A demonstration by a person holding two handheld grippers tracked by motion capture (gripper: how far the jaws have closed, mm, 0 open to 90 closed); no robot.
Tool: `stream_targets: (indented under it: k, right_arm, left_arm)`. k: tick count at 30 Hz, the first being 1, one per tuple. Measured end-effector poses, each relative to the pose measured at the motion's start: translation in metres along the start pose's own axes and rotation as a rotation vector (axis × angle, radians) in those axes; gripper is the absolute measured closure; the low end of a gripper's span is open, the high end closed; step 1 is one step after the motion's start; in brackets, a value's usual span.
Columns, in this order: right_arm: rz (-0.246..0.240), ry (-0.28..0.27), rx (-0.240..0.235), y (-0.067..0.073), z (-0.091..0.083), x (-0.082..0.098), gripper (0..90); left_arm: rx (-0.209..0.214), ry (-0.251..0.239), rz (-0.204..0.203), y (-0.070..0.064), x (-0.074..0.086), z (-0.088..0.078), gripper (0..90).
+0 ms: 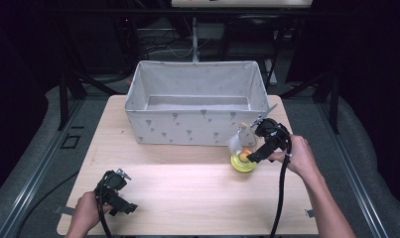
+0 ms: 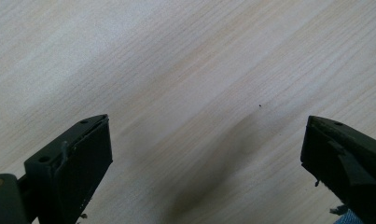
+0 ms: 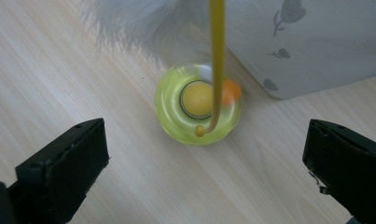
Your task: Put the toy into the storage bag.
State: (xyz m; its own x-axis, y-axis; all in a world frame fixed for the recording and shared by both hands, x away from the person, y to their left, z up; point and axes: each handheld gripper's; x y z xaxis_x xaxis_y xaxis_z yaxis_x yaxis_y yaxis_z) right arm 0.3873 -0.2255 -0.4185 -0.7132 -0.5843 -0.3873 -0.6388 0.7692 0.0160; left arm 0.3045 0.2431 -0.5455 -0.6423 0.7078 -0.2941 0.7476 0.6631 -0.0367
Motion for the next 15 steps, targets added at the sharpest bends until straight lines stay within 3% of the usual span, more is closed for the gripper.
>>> stream_targets:
  k: [5, 12, 15]
  right_arm:
    - [-0.006, -0.009, 0.012, -0.001, -0.002, -0.006, 0.8]
    - [-0.014, 0.008, -0.007, 0.0, -0.008, -0.015, 14.4]
    - [-0.038, 0.036, 0.016, 0.001, -0.011, -0.021, 22.5]
  left_arm:
    - [0.002, 0.002, 0.0, 0.001, 0.0, 0.0, 2.3]
    - [0.004, 0.005, 0.0, 0.0, 0.0, 0.001, 2.3]
    - [0.005, 0.006, 0.002, 0.0, 0.0, 0.001, 2.3]
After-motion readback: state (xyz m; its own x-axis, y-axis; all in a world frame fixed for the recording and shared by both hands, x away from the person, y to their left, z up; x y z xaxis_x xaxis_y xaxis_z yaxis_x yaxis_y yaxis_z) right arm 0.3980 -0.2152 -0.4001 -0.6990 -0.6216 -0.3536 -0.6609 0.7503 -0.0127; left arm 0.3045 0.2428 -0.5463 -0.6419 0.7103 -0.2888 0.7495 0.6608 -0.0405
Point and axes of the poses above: each handheld gripper's, and its own axes: z roughly forward along the jaws, x roughly out of its underside, y roughly to its left, and after that the axes turned 8 degrees about z, right-handed
